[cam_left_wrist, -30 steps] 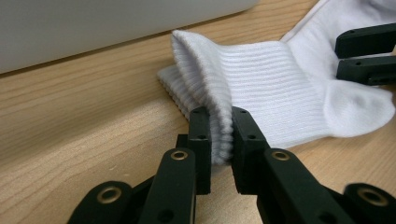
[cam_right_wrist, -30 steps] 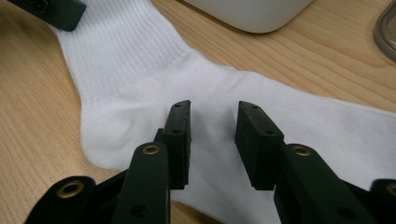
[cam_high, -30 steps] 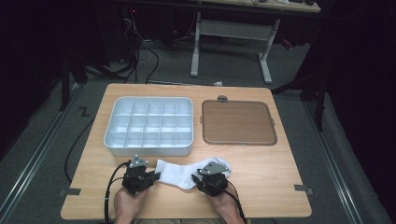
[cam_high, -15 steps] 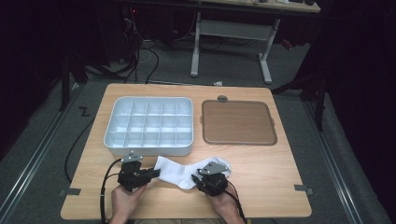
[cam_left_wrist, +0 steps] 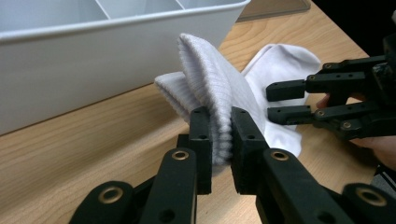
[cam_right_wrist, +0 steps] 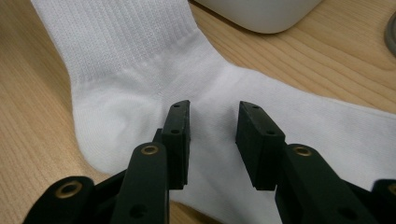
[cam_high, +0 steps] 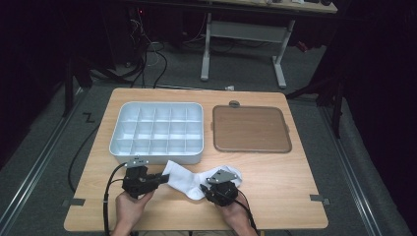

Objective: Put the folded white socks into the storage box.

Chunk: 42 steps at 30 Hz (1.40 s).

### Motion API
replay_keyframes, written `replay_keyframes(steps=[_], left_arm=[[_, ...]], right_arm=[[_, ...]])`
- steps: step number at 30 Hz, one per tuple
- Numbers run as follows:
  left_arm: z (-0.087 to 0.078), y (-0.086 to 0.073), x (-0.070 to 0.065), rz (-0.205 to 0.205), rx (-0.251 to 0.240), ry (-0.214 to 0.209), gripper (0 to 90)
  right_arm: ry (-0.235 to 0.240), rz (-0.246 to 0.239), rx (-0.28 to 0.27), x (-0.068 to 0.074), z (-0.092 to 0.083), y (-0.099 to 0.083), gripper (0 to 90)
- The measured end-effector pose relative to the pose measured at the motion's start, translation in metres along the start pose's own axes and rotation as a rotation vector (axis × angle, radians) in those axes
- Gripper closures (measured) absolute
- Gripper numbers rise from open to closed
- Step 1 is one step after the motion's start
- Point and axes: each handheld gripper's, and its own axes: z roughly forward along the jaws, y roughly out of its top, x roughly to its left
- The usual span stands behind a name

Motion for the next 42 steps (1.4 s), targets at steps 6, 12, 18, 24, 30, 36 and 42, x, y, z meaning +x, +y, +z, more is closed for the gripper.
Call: replay_keyframes(steps=[6, 12, 18, 24, 30, 36, 42], left_arm=[[-0.003, 0.006, -0.007, 0.007, -0.012, -0.019, 81.1], [-0.005, 0.011, -0.013, 0.016, -0.018, -0.032, 81.1], [-0.007, 0.015, -0.02, 0.019, -0.021, -0.054, 81.1], [-0.007, 0.016, -0.022, 0.037, 0.006, -0.047, 81.1], [-0.009, 0.017, -0.023, 0.028, 0.006, -0.056, 81.1], [-0.011, 0.018, -0.027, 0.027, 0.012, -0.082, 81.1], [-0.012, 0.019, -0.028, 0.022, 0.01, -0.09, 81.1]], right_arm=[[0.002, -0.008, 0.009, 0.006, 0.004, 0.005, 65.3], [0.01, -0.013, 0.004, 0.01, 0.008, 0.008, 64.8], [0.016, -0.016, 0.006, 0.016, 0.011, 0.012, 64.5], [0.039, -0.004, 0.017, 0.014, 0.01, 0.015, 60.3], [0.063, -0.009, -0.004, 0.015, 0.004, 0.015, 60.4], [0.077, -0.036, 0.028, 0.025, 0.014, 0.019, 60.8], [0.078, -0.064, 0.038, 0.036, 0.021, 0.026, 60.8]])
